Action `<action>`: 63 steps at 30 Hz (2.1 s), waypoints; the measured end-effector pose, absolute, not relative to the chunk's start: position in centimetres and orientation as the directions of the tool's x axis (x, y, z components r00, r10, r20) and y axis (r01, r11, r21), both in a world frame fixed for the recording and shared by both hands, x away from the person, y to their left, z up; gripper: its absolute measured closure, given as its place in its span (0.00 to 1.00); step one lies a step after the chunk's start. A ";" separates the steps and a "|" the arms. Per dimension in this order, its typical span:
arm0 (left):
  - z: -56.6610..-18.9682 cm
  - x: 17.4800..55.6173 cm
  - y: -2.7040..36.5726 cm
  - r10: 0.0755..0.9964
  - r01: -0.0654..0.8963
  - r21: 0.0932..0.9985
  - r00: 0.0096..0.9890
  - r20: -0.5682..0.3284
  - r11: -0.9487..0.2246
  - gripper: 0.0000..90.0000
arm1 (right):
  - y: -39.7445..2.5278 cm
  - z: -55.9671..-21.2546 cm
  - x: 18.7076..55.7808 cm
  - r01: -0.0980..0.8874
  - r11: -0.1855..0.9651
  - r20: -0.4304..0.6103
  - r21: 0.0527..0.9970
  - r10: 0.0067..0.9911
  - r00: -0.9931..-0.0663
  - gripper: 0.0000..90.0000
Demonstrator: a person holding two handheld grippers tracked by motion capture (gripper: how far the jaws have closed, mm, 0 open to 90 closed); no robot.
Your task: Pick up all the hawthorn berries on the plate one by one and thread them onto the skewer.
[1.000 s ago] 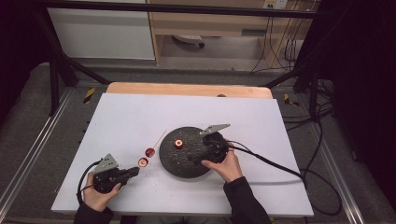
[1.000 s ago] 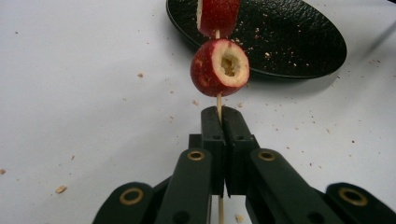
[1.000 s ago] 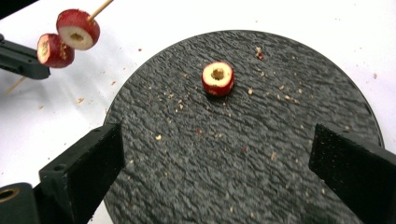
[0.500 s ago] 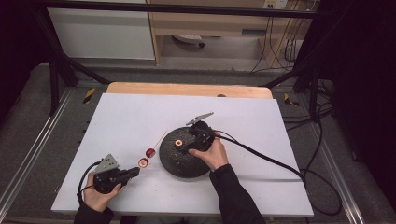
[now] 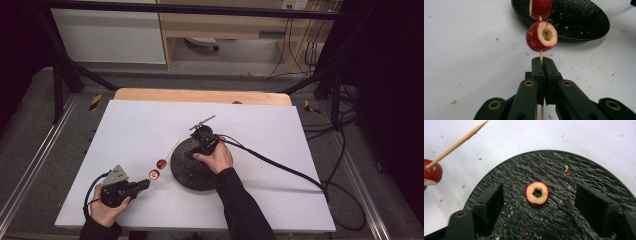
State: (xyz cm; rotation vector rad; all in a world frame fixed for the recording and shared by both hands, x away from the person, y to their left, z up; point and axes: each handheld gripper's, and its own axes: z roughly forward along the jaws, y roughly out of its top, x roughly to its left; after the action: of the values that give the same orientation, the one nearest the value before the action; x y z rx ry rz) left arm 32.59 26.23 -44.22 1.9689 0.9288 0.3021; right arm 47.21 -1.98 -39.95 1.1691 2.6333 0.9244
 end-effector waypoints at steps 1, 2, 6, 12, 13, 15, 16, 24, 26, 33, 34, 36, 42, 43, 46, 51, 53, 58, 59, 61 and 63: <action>-44.2 32.6 26.2 0.712 0.489 0.817 0.687 -0.146 -0.304 0.98 | -1.8 -40.0 47.3 0.644 0.515 0.141 0.565 0.709 -0.691 0.30; -44.2 32.6 26.2 0.712 0.489 0.818 0.687 -0.146 -0.303 0.98 | -1.6 -40.1 47.4 0.646 0.523 0.140 0.556 0.708 -0.693 0.31; -44.2 32.6 26.2 0.712 0.489 0.817 0.687 -0.145 -0.305 0.98 | -1.3 -40.3 47.9 0.670 0.514 0.158 0.536 0.718 -0.678 0.39; -44.2 32.6 26.2 0.712 0.490 0.817 0.687 -0.148 -0.303 0.98 | -1.3 -40.7 48.5 0.697 0.507 0.183 0.507 0.727 -0.662 0.49; -44.2 32.6 26.2 0.712 0.490 0.817 0.686 -0.147 -0.303 0.98 | -1.3 -40.7 48.5 0.700 0.506 0.187 0.504 0.728 -0.660 0.50; -44.2 32.6 26.2 0.712 0.491 0.816 0.687 -0.148 -0.304 0.98 | -1.3 -40.8 48.6 0.705 0.502 0.194 0.500 0.729 -0.657 0.52; -44.3 32.6 26.2 0.712 0.491 0.816 0.687 -0.148 -0.305 0.98 | -1.3 -40.9 48.7 0.711 0.500 0.205 0.496 0.728 -0.654 0.54; -44.3 32.6 26.1 0.712 0.491 0.816 0.687 -0.147 -0.305 0.98 | -1.1 -41.4 48.8 0.729 0.496 0.229 0.472 0.729 -0.645 0.64; -44.3 32.6 26.1 0.712 0.491 0.816 0.687 -0.147 -0.305 0.98 | -1.1 -41.4 48.8 0.731 0.495 0.231 0.470 0.730 -0.643 0.66; -44.3 32.6 26.2 0.712 0.491 0.816 0.687 -0.148 -0.304 0.98 | -1.1 -41.7 48.9 0.733 0.501 0.226 0.461 0.732 -0.643 0.68; -44.3 32.6 26.2 0.712 0.491 0.816 0.687 -0.148 -0.305 0.98 | -1.1 -41.7 48.9 0.733 0.500 0.227 0.462 0.732 -0.642 0.68; -44.3 32.6 26.1 0.712 0.491 0.816 0.687 -0.147 -0.305 0.98 | -1.1 -41.7 48.9 0.733 0.499 0.227 0.461 0.733 -0.642 0.68; -44.3 32.6 26.1 0.712 0.491 0.816 0.687 -0.147 -0.305 0.98 | -1.1 -41.5 48.7 0.736 0.492 0.230 0.465 0.736 -0.637 0.69; -44.3 32.6 26.1 0.712 0.491 0.817 0.686 -0.147 -0.304 0.98 | -1.2 -41.4 48.7 0.732 0.494 0.227 0.469 0.734 -0.641 0.69; -44.2 32.6 26.1 0.712 0.490 0.816 0.687 -0.145 -0.306 0.98 | -1.2 -41.0 48.5 0.731 0.480 0.238 0.485 0.732 -0.638 0.69; -44.2 32.6 26.1 0.711 0.488 0.817 0.689 -0.143 -0.309 0.98 | -1.5 -40.3 48.0 0.717 0.475 0.227 0.510 0.729 -0.645 0.69; -44.2 32.5 26.0 0.711 0.488 0.817 0.689 -0.142 -0.309 0.98 | -1.6 -40.0 47.8 0.717 0.467 0.228 0.517 0.732 -0.642 0.69; -44.2 32.5 26.0 0.711 0.487 0.817 0.689 -0.143 -0.308 0.98 | -2.0 -39.4 47.1 0.695 0.466 0.217 0.547 0.723 -0.656 0.69; -44.2 32.5 26.0 0.711 0.487 0.817 0.689 -0.142 -0.308 0.98 | -2.0 -39.3 47.0 0.695 0.463 0.215 0.550 0.725 -0.654 0.69; -44.2 32.5 25.9 0.710 0.486 0.818 0.690 -0.142 -0.309 0.98 | -2.2 -39.1 46.7 0.695 0.450 0.224 0.561 0.725 -0.651 0.69; -44.2 32.4 25.9 0.710 0.486 0.817 0.690 -0.141 -0.310 0.98 | -2.6 -38.9 46.5 0.693 0.437 0.233 0.574 0.724 -0.649 0.69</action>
State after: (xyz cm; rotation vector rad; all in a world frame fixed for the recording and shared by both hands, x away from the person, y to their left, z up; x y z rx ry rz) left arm 32.45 25.92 -44.21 1.9748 0.9231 0.3057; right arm 46.48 -2.55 -38.95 1.2934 2.6221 1.0115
